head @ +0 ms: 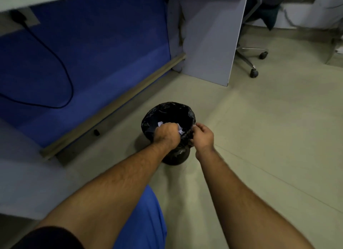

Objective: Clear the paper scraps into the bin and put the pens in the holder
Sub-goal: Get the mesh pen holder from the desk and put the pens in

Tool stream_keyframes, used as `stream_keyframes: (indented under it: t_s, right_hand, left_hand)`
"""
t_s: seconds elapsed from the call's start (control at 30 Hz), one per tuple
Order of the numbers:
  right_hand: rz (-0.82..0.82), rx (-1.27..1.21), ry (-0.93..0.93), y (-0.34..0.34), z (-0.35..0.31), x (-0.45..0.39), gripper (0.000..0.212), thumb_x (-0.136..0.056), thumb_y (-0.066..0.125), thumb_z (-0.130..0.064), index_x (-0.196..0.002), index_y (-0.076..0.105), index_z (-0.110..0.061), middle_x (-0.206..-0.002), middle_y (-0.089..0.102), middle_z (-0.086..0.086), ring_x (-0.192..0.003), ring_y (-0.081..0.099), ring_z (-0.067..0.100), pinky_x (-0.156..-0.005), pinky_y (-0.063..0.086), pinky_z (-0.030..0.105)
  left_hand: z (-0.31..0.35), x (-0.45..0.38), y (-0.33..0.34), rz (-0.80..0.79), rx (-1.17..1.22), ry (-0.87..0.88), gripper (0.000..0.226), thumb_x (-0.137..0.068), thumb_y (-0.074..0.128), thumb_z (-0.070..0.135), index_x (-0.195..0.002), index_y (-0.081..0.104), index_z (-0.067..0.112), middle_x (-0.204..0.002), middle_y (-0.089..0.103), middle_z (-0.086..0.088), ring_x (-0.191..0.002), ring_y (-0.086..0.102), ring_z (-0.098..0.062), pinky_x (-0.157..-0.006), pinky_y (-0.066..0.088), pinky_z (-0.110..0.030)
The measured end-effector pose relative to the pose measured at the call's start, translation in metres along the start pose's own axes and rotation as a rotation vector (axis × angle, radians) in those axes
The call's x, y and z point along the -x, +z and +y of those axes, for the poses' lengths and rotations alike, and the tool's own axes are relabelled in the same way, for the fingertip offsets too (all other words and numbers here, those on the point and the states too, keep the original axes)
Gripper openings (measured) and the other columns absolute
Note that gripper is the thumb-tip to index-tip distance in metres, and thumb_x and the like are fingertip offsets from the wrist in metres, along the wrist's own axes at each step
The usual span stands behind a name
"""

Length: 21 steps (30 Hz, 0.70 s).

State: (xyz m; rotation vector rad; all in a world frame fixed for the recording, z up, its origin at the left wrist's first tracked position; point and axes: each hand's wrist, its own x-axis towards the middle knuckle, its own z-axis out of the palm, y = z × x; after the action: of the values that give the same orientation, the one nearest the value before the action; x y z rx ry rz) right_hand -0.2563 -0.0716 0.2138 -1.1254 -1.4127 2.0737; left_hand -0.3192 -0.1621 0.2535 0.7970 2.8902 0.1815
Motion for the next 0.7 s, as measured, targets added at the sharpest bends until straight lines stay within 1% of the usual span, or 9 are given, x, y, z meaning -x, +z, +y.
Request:
stream_keyframes:
  t_s: [0.03, 0.1, 0.17, 0.23, 0.33, 0.4, 0.53, 0.63, 0.7]
  right_hand:
    - [0.032, 0.023, -0.015, -0.002, -0.012, -0.003, 0.02, -0.081, 0.064, -0.03, -0.1, 0.069, -0.026, -0.102, 0.075, 0.007, -0.09, 0.07, 0.023, -0.084, 0.06, 0.048]
    - [0.089, 0.031, -0.035, -0.008, -0.036, -0.002, 0.027, -0.066, 0.062, -0.042, -0.091, 0.067, -0.033, -0.096, 0.075, 0.003, -0.09, 0.072, 0.026, -0.087, 0.058, 0.053]
    - [0.128, 0.04, -0.03, -0.016, -0.08, 0.012, 0.048, -0.061, 0.06, -0.044, -0.107, 0.066, -0.031, -0.092, 0.074, 0.003, -0.088, 0.071, 0.027, -0.087, 0.059, 0.051]
    - [0.145, 0.058, -0.072, -0.023, -0.142, 0.052, 0.059, -0.064, 0.062, -0.041, -0.121, 0.063, -0.024, -0.089, 0.073, 0.005, -0.083, 0.07, 0.026, -0.086, 0.059, 0.049]
    - [0.103, 0.045, -0.089, -0.02, -0.235, 0.108, 0.035, -0.083, 0.063, -0.019, -0.118, 0.063, -0.017, -0.078, 0.069, 0.004, -0.069, 0.064, 0.02, -0.076, 0.056, 0.044]
    - [0.066, 0.033, -0.103, -0.008, -0.294, 0.138, 0.026, -0.089, 0.061, -0.01, -0.114, 0.064, -0.015, -0.079, 0.067, 0.007, -0.065, 0.061, 0.018, -0.072, 0.053, 0.041]
    - [-0.15, 0.161, -0.187, 0.036, -0.383, 0.18, 0.017, -0.093, 0.059, -0.014, -0.107, 0.064, -0.02, -0.08, 0.066, 0.003, -0.073, 0.062, 0.017, -0.072, 0.052, 0.035]
    - [-0.275, 0.197, -0.208, 0.069, -0.43, 0.204, 0.013, -0.086, 0.062, -0.025, -0.098, 0.064, -0.029, -0.082, 0.068, 0.002, -0.072, 0.061, 0.013, -0.072, 0.053, 0.035]
    - [-0.345, 0.222, -0.161, 0.096, -0.453, 0.217, 0.013, -0.088, 0.063, -0.022, -0.1, 0.065, -0.028, -0.084, 0.068, 0.001, -0.073, 0.061, 0.011, -0.074, 0.054, 0.032]
  left_hand:
    - [0.008, 0.003, -0.011, 0.008, 0.079, -0.019, 0.026, -0.093, 0.055, 0.036, -0.11, 0.068, 0.021, -0.112, 0.069, -0.006, -0.11, 0.062, -0.028, -0.103, 0.044, -0.039]
    - [0.029, 0.016, -0.041, 0.017, 0.211, -0.063, 0.023, -0.088, 0.059, 0.037, -0.1, 0.07, 0.022, -0.103, 0.072, -0.003, -0.101, 0.064, -0.029, -0.09, 0.052, -0.039]
    - [0.048, 0.027, -0.086, 0.012, 0.263, -0.077, 0.016, -0.084, 0.06, 0.032, -0.089, 0.071, 0.021, -0.092, 0.073, -0.002, -0.091, 0.067, -0.027, -0.075, 0.054, -0.032]
    - [0.07, 0.04, -0.141, 0.028, 0.352, -0.07, 0.013, -0.082, 0.059, 0.029, -0.079, 0.07, 0.023, -0.083, 0.073, 0.0, -0.082, 0.069, -0.024, -0.07, 0.053, -0.028]
    - [0.098, 0.062, -0.238, 0.102, 0.434, -0.032, 0.017, -0.081, 0.058, 0.031, -0.083, 0.072, 0.022, -0.089, 0.074, 0.001, -0.087, 0.068, -0.022, -0.07, 0.05, -0.027]
    - [0.105, 0.076, -0.306, 0.159, 0.431, -0.037, 0.017, -0.083, 0.06, 0.031, -0.086, 0.073, 0.02, -0.087, 0.073, 0.003, -0.083, 0.066, -0.019, -0.068, 0.049, -0.028]
    - [0.081, 0.089, -0.416, 0.3, 0.426, -0.15, 0.02, -0.085, 0.06, 0.035, -0.083, 0.073, 0.02, -0.083, 0.073, 0.006, -0.078, 0.067, -0.017, -0.068, 0.055, -0.031]
    - [0.046, 0.084, -0.47, 0.293, 0.466, -0.288, 0.019, -0.085, 0.059, 0.036, -0.079, 0.07, 0.022, -0.085, 0.073, 0.004, -0.083, 0.066, -0.021, -0.075, 0.056, -0.032]
    - [0.016, 0.08, -0.504, 0.282, 0.417, -0.369, 0.019, -0.085, 0.058, 0.037, -0.082, 0.069, 0.023, -0.088, 0.073, 0.004, -0.086, 0.066, -0.022, -0.075, 0.056, -0.033]
